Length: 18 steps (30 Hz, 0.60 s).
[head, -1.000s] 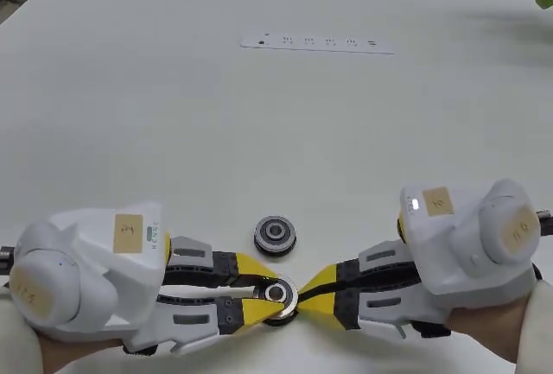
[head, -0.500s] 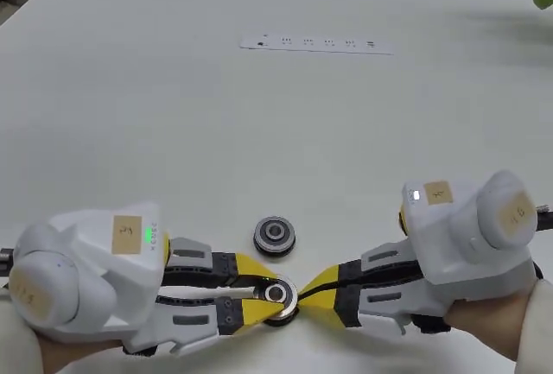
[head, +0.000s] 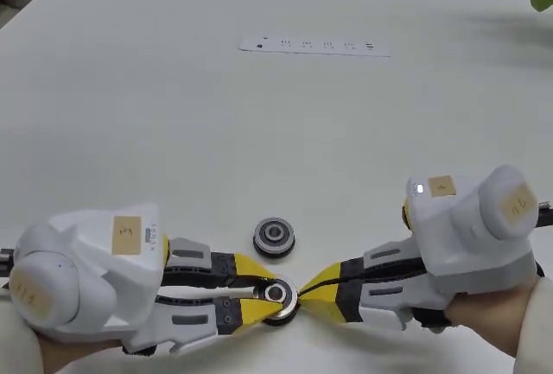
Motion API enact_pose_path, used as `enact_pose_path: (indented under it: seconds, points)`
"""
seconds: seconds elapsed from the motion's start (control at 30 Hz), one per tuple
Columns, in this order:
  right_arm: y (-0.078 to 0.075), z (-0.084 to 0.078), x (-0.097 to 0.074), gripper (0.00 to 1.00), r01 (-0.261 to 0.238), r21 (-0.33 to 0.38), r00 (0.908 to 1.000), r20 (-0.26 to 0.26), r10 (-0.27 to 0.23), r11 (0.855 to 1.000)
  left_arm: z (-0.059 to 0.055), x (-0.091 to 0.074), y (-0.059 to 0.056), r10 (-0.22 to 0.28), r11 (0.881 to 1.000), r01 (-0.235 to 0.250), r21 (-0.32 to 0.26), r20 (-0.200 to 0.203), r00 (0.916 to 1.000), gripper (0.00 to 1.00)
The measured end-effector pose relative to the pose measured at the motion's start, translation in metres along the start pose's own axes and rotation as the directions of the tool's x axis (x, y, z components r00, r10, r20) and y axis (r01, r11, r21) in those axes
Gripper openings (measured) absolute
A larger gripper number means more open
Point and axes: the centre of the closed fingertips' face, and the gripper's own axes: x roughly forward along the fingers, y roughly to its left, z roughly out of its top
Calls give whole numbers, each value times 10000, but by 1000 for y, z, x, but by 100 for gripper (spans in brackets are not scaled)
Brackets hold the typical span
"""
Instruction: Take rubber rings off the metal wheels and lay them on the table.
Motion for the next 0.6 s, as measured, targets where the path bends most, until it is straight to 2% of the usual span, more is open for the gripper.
enact_pose_path:
  seconds: [0.33, 0.43, 0.5, 0.6]
  points:
    - [-1, 1, -2, 0, -211, 1233, 9993, 341, 170, 9921, -1, 0, 0, 12, 10000, -12, 1, 12, 10000, 14]
    - [-2, 4, -4, 0, -292, 1711, 9980, 609, 190, 9848, 0, 0, 0, 20, 10000, -20, -4, 16, 10000, 14]
    - [-1, 10, -6, 0, -500, 2248, 9948, 976, 286, 9731, 0, 0, 0, 24, 10000, -24, -1, 12, 10000, 14]
    - [-1, 8, -5, 0, -421, 2079, 9960, 860, 246, 9772, 1, 0, -1, 34, 10000, -34, -1, 11, 10000, 14]
